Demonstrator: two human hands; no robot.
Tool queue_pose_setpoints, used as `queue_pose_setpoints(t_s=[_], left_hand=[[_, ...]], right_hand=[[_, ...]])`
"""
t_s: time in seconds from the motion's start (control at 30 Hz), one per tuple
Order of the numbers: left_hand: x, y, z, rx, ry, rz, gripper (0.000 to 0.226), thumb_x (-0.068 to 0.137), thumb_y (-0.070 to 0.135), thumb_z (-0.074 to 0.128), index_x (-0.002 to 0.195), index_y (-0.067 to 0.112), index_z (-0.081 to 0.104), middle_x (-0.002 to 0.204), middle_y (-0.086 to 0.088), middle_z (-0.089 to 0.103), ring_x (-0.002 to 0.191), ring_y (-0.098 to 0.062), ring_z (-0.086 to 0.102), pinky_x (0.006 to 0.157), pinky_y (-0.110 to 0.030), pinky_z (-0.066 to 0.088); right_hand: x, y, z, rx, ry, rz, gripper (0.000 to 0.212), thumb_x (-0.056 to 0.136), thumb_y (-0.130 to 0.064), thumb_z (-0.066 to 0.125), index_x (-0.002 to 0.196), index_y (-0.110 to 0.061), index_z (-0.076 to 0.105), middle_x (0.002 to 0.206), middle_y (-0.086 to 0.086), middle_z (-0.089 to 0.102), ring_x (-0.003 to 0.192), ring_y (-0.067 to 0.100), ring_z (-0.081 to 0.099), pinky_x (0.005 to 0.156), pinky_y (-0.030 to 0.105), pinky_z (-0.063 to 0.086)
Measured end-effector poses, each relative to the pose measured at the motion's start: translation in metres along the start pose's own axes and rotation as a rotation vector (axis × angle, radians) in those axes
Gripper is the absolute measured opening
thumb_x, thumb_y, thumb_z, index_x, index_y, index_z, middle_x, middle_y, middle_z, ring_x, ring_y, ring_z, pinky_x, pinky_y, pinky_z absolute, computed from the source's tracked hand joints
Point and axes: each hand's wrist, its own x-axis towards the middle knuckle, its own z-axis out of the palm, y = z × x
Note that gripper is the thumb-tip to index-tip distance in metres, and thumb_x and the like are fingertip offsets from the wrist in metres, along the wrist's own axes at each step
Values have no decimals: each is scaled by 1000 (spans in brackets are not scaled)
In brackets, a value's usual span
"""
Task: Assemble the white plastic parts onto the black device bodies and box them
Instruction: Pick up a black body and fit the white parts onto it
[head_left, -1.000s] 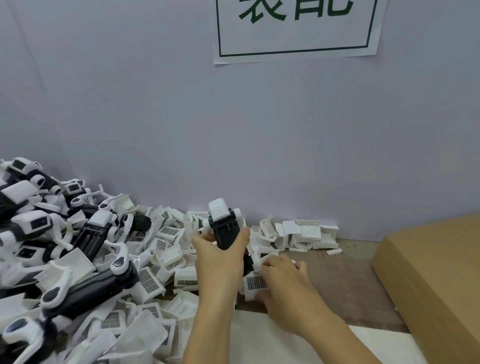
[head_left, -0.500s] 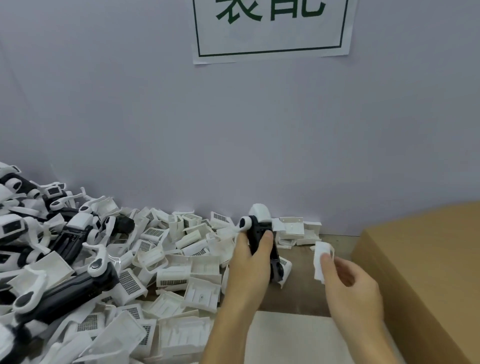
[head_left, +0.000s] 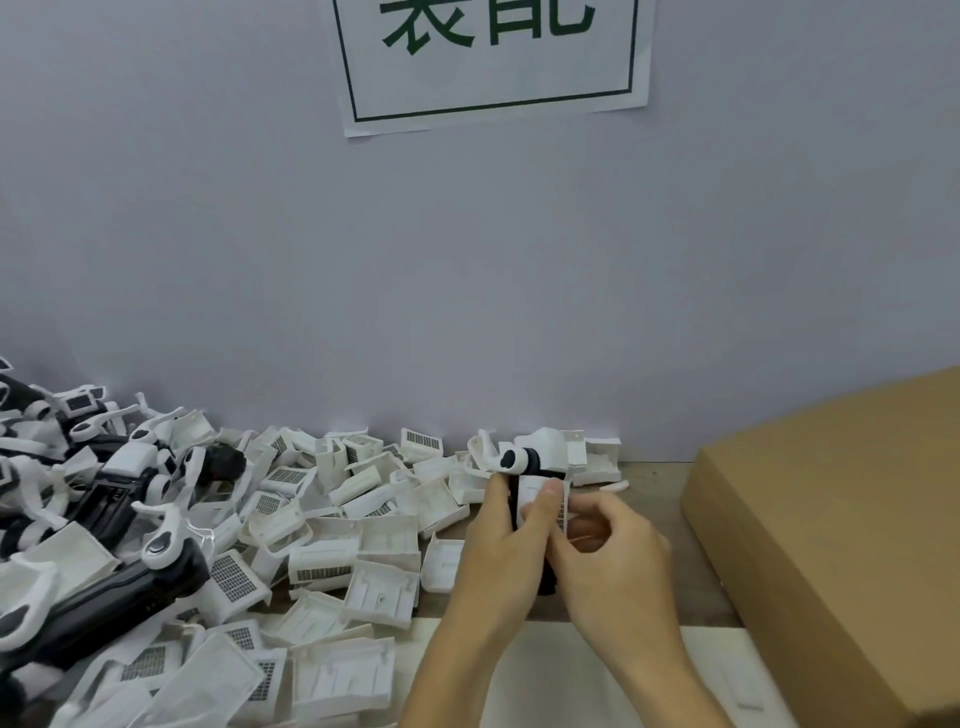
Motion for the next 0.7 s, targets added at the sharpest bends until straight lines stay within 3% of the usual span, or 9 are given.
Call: queue_pose_setpoints(t_s=[0.13, 0.27, 0.37, 0.43, 0.53, 0.63, 0.7], left_hand=[[5, 4, -5, -127, 212, -31, 18, 100, 36, 57, 101, 24, 70, 92, 3, 77, 87, -12, 73, 78, -29, 58], [4, 8, -10, -230, 158, -94, 20, 100, 33, 57, 96, 20, 73, 85, 7, 79, 78, -6, 75, 72, -25, 59], [3, 7, -7, -223, 56, -98, 23, 100, 29, 58, 98, 16, 77, 95, -6, 78, 91, -21, 76, 85, -42, 61], [3, 7, -6, -238, 11, -89, 22, 100, 26, 58, 99, 15, 77, 97, -10, 78, 93, -27, 75, 85, -48, 61], [3, 6, -6, -181, -6, -40, 20, 100, 22, 57, 102, 14, 76, 96, -9, 78, 91, -23, 75, 78, -37, 62], [4, 5, -3, -90, 49, -5, 24, 103, 19, 55, 94, 16, 77, 92, -4, 78, 88, -17, 74, 76, -27, 60], [4, 4, -2, -44, 80, 10, 26, 103, 20, 55, 90, 16, 77, 89, -4, 78, 88, -18, 74, 77, -28, 58]], right_hand=[[4, 0, -4, 74, -171, 19, 12, 87, -25, 75, 97, -28, 77, 88, -18, 76, 85, 0, 71, 73, 18, 55], [7, -3, -3, 190, -160, 115, 11, 93, -24, 67, 97, -23, 78, 91, -12, 78, 91, 4, 71, 80, 22, 55], [8, -6, -4, 239, -199, 179, 21, 96, -35, 61, 102, -22, 77, 94, -8, 78, 91, 7, 73, 77, 22, 56], [9, -7, -8, 346, -252, 243, 31, 91, -40, 59, 94, -18, 81, 92, 1, 79, 89, 14, 75, 71, 24, 58], [10, -10, -11, 452, -246, 289, 34, 82, -45, 62, 87, -18, 82, 89, 7, 79, 86, 21, 76, 70, 30, 61], [9, -8, -6, 384, -151, 266, 28, 87, -39, 65, 87, -14, 79, 86, 6, 78, 86, 23, 76, 82, 45, 61], [9, -7, -2, 340, -102, 256, 23, 90, -36, 66, 87, -16, 77, 83, 4, 78, 82, 21, 75, 84, 51, 60]])
